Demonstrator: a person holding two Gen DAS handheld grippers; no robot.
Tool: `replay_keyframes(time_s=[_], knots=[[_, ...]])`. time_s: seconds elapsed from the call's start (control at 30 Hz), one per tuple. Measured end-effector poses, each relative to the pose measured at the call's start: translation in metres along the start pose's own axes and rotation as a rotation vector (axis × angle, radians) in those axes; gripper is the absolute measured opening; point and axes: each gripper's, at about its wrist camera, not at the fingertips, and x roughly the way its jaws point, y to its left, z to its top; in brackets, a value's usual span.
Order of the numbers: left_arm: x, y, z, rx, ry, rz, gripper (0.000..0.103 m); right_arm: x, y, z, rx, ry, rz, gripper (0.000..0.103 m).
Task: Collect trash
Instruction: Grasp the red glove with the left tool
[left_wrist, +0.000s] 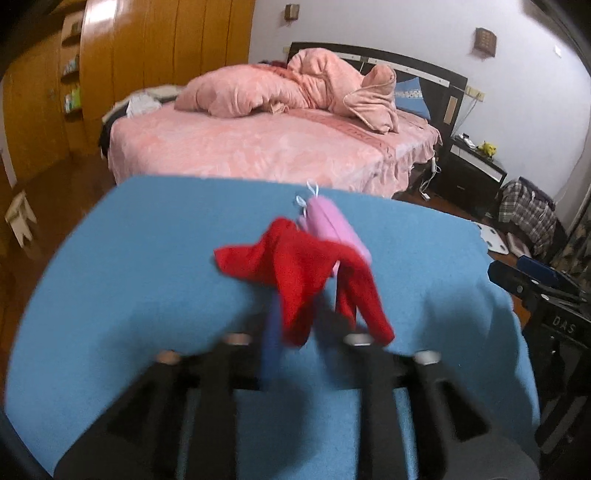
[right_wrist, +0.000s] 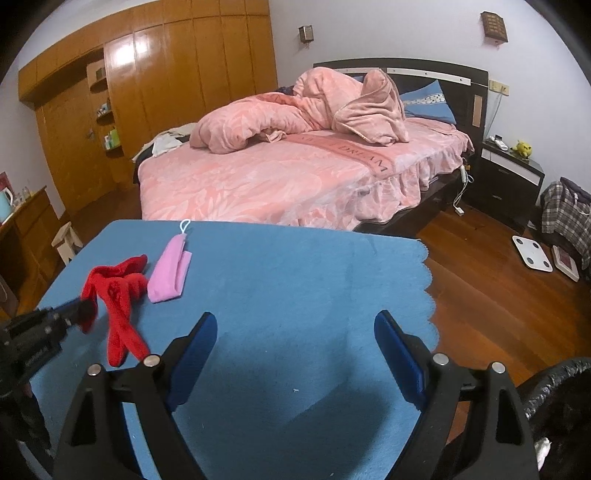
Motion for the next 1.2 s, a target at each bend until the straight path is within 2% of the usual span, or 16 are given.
replay_keyframes(time_s=[0.03, 0.07, 0.23, 0.37, 0.5, 0.53, 0.57, 0.63, 0.73, 0.83, 0.93, 1.07, 1.2], knots=[[-0.001, 0.0, -0.001, -0.011, -0.007, -0.011, 0.049, 0.0, 0.0, 0.0, -0.001, 0.0, -0.001, 0.085], [-0.001, 0.0, -0.001, -0.014, -0.01, -0.019, 0.054, -0.001, -0.001, 0.0, -0.002, 0.0, -0.002, 0.085], [0.002, -0.013, 0.003, 0.004, -0.022, -0.037, 0.075, -0.001, -0.008, -0.001, -0.001, 0.008, -0.023, 0.085], [0.018, -0.023, 0.012, 0.006, -0.009, -0.032, 0.08, 0.0, -0.014, 0.0, -0.001, 0.009, -0.033, 0.085], [0.036, -0.027, 0.021, 0.001, 0.012, 0.0, 0.08, 0.003, -0.016, 0.0, -0.002, 0.012, -0.038, 0.085], [0.039, -0.028, 0.022, 0.008, 0.015, 0.018, 0.073, 0.003, -0.016, 0.0, -0.002, 0.013, -0.037, 0.085], [0.041, -0.029, 0.021, 0.016, 0.021, 0.028, 0.05, 0.003, -0.016, 0.0, -0.003, 0.012, -0.037, 0.085], [0.046, -0.027, 0.019, 0.02, 0.049, 0.02, 0.031, 0.005, -0.014, 0.001, -0.003, 0.012, -0.033, 0.085], [0.046, -0.021, 0.013, 0.01, 0.053, 0.013, 0.014, 0.007, -0.012, 0.001, -0.003, 0.012, -0.026, 0.085], [0.035, -0.013, 0.011, -0.008, 0.023, 0.005, 0.009, 0.009, -0.004, 0.002, -0.004, 0.011, -0.012, 0.085], [0.02, -0.003, 0.011, -0.02, -0.019, 0.01, 0.008, 0.011, 0.008, 0.003, -0.006, 0.002, 0.013, 0.085], [0.005, 0.018, 0.014, -0.026, -0.065, 0.052, 0.008, 0.018, 0.031, 0.008, -0.018, -0.004, 0.05, 0.085], [0.0, 0.04, 0.019, -0.029, -0.075, 0.091, 0.008, 0.028, 0.055, 0.014, -0.04, -0.009, 0.075, 0.085]])
